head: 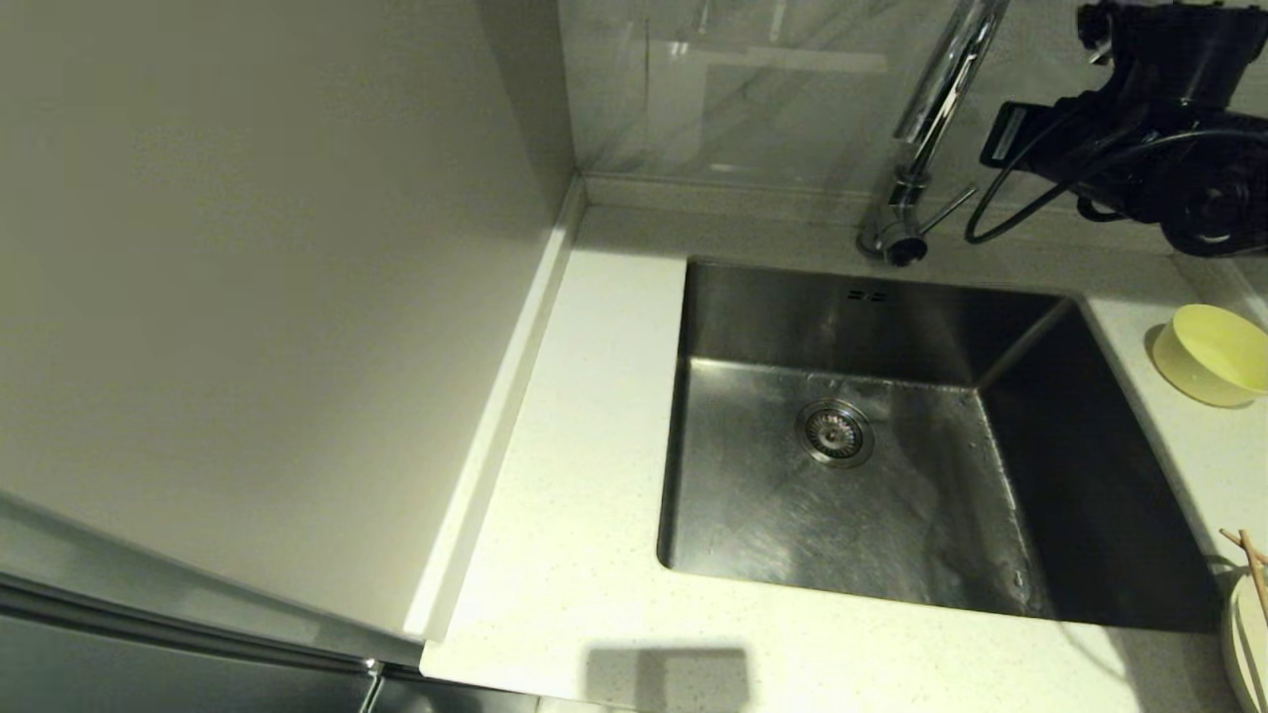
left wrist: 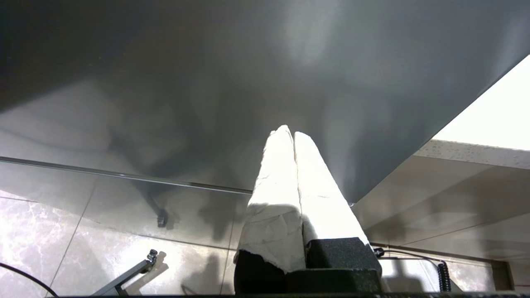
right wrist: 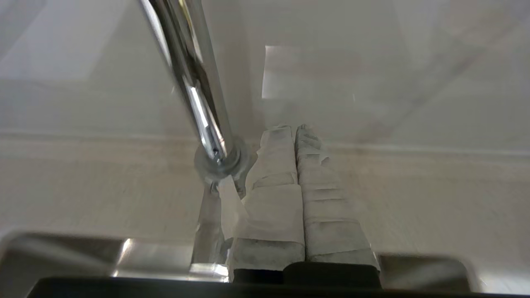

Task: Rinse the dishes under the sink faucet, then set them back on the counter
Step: Turn on the faucet

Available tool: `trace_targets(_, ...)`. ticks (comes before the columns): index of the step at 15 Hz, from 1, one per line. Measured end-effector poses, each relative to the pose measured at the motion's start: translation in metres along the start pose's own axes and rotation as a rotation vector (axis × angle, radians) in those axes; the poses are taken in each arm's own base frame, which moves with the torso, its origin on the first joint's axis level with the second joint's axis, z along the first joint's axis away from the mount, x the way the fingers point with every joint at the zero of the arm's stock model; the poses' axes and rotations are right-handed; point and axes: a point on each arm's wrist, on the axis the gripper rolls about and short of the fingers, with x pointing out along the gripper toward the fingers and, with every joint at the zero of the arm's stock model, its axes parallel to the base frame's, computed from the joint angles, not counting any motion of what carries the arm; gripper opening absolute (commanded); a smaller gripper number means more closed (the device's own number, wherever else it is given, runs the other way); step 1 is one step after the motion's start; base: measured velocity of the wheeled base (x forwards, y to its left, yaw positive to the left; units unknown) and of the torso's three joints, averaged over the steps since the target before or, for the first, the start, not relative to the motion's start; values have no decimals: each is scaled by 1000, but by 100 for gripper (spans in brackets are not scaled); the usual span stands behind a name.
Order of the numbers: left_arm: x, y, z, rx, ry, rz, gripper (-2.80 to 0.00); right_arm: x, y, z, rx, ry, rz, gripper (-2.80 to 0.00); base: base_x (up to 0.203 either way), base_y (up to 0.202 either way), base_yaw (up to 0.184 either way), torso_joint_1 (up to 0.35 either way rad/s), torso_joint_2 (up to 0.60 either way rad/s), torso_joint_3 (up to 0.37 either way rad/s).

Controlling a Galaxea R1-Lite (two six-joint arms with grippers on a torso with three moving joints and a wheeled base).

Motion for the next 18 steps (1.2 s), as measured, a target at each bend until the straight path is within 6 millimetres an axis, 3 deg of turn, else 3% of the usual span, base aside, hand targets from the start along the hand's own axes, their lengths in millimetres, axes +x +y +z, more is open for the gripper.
trace_targets(8,0,0,0,0,0,0,-280,26,1,-36,-20,7,-3,-280,0,0,0,0,0,0)
trace_targets(18,0,0,0,0,0,0,-280,14,-18,-35,-87,169,20,-280,0,0,0,0,0,0)
